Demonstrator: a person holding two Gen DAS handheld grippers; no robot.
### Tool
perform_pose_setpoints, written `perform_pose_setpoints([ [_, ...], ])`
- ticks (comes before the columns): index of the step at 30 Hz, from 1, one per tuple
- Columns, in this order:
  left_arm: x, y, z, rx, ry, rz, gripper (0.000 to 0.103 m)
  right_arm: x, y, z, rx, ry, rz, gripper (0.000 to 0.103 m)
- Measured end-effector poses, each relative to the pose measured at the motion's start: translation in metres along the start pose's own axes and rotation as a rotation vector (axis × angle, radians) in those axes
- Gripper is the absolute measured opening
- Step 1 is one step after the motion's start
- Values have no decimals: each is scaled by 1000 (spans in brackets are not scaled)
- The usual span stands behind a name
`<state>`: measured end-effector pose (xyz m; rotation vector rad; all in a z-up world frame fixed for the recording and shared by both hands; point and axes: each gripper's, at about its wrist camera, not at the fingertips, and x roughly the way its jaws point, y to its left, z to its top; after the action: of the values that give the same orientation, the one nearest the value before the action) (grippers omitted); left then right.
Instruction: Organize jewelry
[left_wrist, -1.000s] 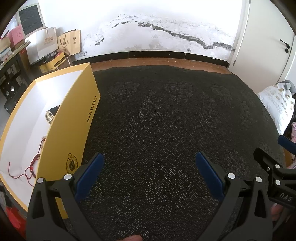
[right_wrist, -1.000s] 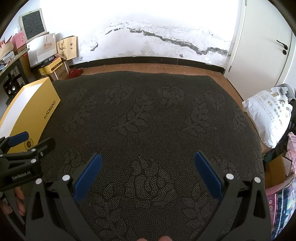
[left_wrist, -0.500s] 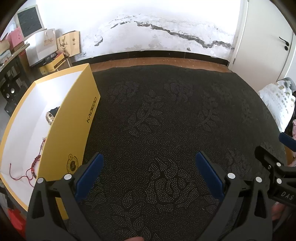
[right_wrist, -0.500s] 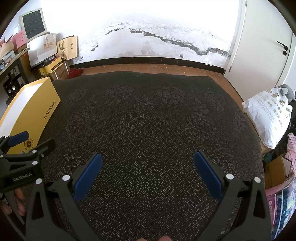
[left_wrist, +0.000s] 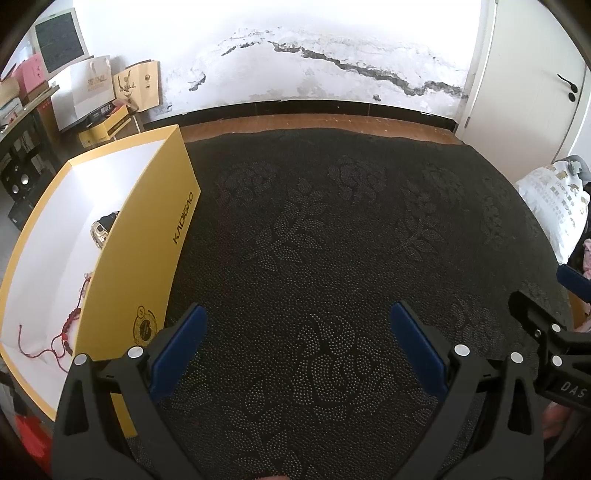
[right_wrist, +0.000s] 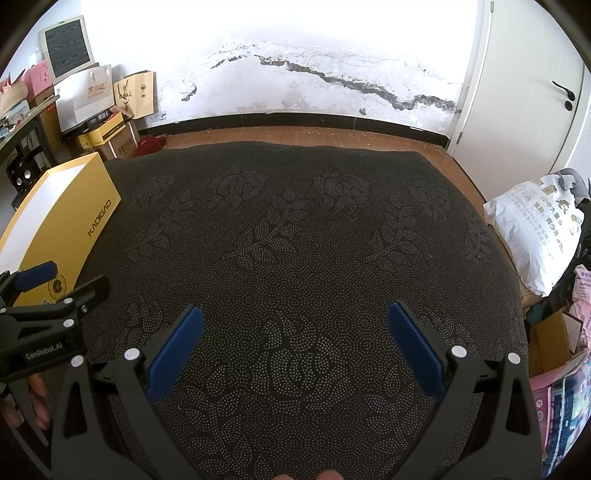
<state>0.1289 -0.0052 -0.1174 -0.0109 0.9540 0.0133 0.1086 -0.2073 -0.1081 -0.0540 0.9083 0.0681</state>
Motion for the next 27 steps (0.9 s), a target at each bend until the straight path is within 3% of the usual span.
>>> perform_pose_setpoints([
  [27,-2,-5,-2,20,-8,2,97,1,1,-1,1,1,-4,96],
])
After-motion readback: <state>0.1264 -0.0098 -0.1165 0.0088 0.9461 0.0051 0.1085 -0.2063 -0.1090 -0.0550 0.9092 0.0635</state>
